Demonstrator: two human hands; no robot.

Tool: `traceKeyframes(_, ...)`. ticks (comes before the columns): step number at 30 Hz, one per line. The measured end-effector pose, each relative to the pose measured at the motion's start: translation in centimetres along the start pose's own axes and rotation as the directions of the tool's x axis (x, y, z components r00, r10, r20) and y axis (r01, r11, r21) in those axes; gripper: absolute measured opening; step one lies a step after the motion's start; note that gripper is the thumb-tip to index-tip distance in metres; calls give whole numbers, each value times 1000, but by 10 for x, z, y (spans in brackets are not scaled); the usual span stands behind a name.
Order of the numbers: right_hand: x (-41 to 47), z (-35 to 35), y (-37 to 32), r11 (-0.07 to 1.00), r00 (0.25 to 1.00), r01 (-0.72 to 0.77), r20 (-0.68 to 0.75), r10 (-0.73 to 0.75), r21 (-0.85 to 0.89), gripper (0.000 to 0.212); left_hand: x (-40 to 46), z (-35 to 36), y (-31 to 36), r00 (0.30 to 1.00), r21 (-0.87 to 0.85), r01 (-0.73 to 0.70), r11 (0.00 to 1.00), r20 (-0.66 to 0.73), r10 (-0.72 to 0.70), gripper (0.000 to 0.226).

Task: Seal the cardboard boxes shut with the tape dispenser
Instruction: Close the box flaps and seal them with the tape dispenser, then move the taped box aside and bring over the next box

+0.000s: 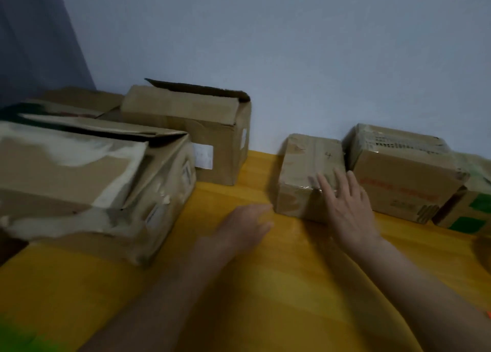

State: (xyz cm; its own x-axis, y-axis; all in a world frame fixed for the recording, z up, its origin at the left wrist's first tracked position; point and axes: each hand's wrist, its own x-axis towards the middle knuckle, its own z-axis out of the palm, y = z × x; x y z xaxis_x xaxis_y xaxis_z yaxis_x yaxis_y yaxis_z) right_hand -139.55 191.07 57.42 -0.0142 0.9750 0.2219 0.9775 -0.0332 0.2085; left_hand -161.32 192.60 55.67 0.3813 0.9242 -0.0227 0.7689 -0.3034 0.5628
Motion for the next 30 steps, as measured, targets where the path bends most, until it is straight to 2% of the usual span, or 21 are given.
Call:
traceKeyframes(1, -5, -5, -15, 998, 997, 62, -36, -62, 19, 88, -18, -2, -10, 999, 19, 1, 1000, 32, -1, 45)
traceKeyframes(3, -16, -18, -56, 957, 976, 220, -49, -214, 188, 80, -57, -13, -33, 999, 18, 29, 999, 17, -29, 37)
traceKeyframes(6, -29, -47, -129, 799, 931, 351, -94, -352, 489, 67, -116, -36, -65, 991, -13, 89, 996, -101, -90, 32)
traceKeyframes(7, -31, -58, -153, 717, 934, 333, -111, -339, 613, 65, -135, -43, -75, 984, -26, 114, 993, -138, -117, 31)
traceKeyframes(9, -33, -85, -199, 486, 958, 211, -81, -276, 848, 63, -171, -58, -94, 954, -92, 181, 979, -226, -197, 28)
traceKeyframes(11, -30, -109, -236, 294, 974, 79, -11, -226, 953, 64, -205, -72, -110, 913, -128, 222, 967, -320, -252, 29)
traceKeyframes(14, -22, -132, -277, 150, 973, -139, 164, -164, 979, 60, -246, -90, -128, 867, -143, 261, 955, -400, -296, 36)
traceKeyframes(16, -22, -138, -296, 84, 957, -256, 264, -115, 963, 39, -264, -99, -137, 813, -185, 298, 936, -466, -351, 39)
traceKeyframes(17, -24, -138, -300, 63, 955, -282, 286, -80, 957, 27, -271, -104, -139, 773, -213, 319, 924, -506, -383, 40)
traceKeyframes(20, -33, -138, -300, -48, 952, -306, 305, -28, 951, 28, -283, -120, -139, 646, -188, 382, 905, -645, -407, 53)
traceKeyframes(23, -43, -142, -278, -74, 951, -309, 310, -4, 948, 18, -280, -135, -137, 511, -171, 460, 871, -751, -417, 71)
traceKeyframes(26, -55, -135, -238, -55, 949, -315, 316, 15, 948, 24, -268, -145, -125, 403, -336, 448, 828, -751, -523, 81)
traceKeyframes(28, -67, -130, -206, -31, 942, -331, 332, 36, 943, 18, -255, -147, -114, 384, -450, 364, 816, -726, -571, 80)
traceKeyframes(30, -83, -126, -173, -43, 935, -345, 347, 74, 938, 25, -241, -141, -100, 404, -533, 283, 797, -688, -603, 75)
